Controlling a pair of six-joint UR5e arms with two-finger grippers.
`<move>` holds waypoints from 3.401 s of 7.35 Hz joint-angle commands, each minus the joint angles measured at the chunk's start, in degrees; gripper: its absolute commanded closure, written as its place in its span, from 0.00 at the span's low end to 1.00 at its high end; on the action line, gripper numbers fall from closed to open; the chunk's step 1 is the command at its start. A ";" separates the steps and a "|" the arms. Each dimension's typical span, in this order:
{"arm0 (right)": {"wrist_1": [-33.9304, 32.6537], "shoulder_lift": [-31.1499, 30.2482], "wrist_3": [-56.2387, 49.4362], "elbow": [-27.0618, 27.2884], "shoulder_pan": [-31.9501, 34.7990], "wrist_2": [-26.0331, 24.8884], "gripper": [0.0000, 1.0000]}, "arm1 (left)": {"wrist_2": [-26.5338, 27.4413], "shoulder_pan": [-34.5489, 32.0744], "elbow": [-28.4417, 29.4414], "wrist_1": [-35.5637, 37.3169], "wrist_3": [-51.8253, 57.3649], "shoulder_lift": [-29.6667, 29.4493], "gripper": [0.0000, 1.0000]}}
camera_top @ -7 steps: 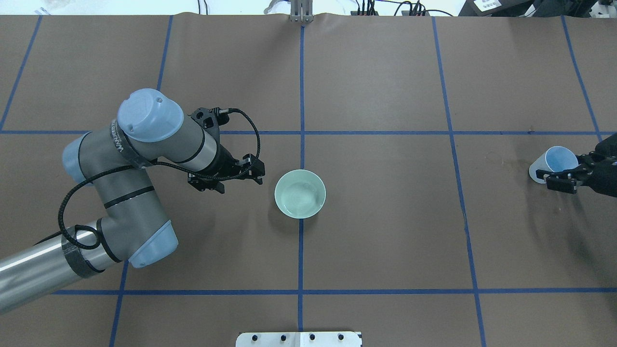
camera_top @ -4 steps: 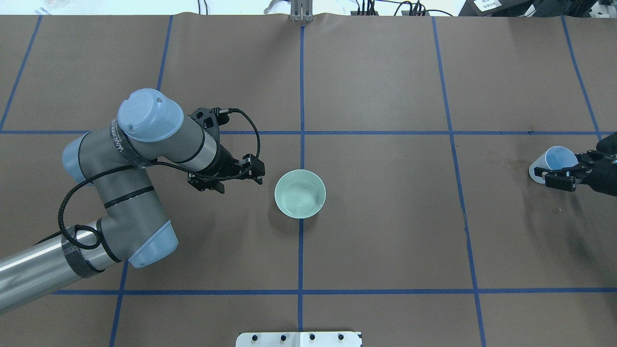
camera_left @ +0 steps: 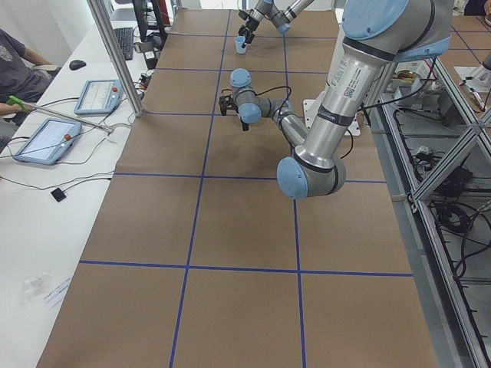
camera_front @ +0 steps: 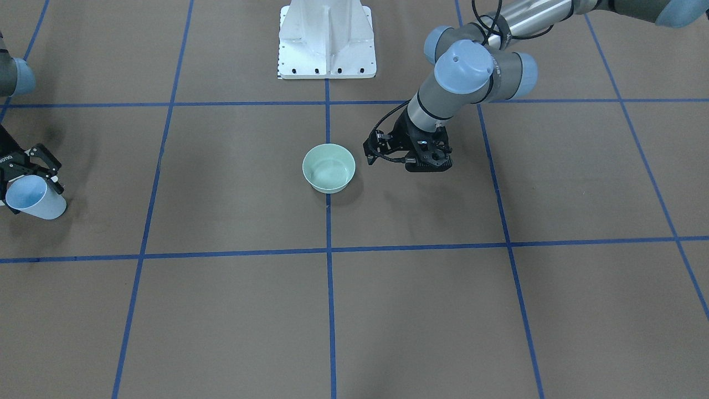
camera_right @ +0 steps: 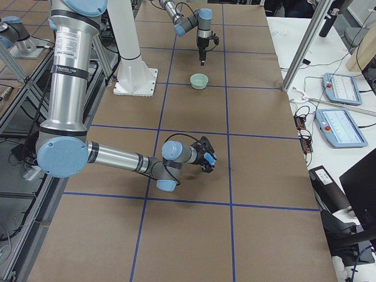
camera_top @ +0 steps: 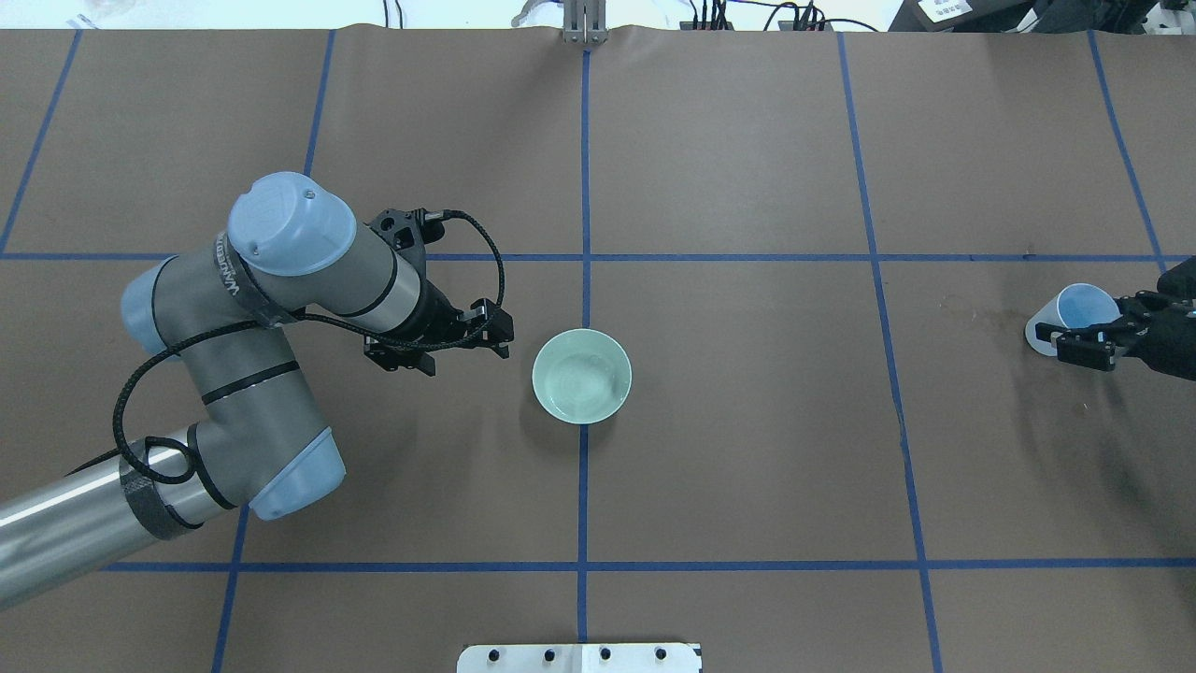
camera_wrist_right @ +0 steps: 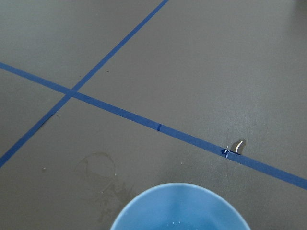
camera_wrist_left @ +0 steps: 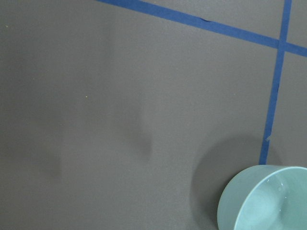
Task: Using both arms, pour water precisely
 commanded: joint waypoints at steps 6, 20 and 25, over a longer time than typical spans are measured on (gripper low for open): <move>-16.20 8.99 0.00 9.14 0.09 0.08 0.63 | -0.14 -0.55 -0.88 0.00 -0.09 -0.09 0.00; -104.71 47.42 -17.83 28.37 -32.16 -33.92 0.65 | -7.61 -14.26 -0.44 -0.79 17.58 12.30 0.00; -115.09 54.71 -25.39 20.81 -33.75 -38.31 0.74 | -7.61 -14.26 -0.44 -0.88 17.58 12.66 0.00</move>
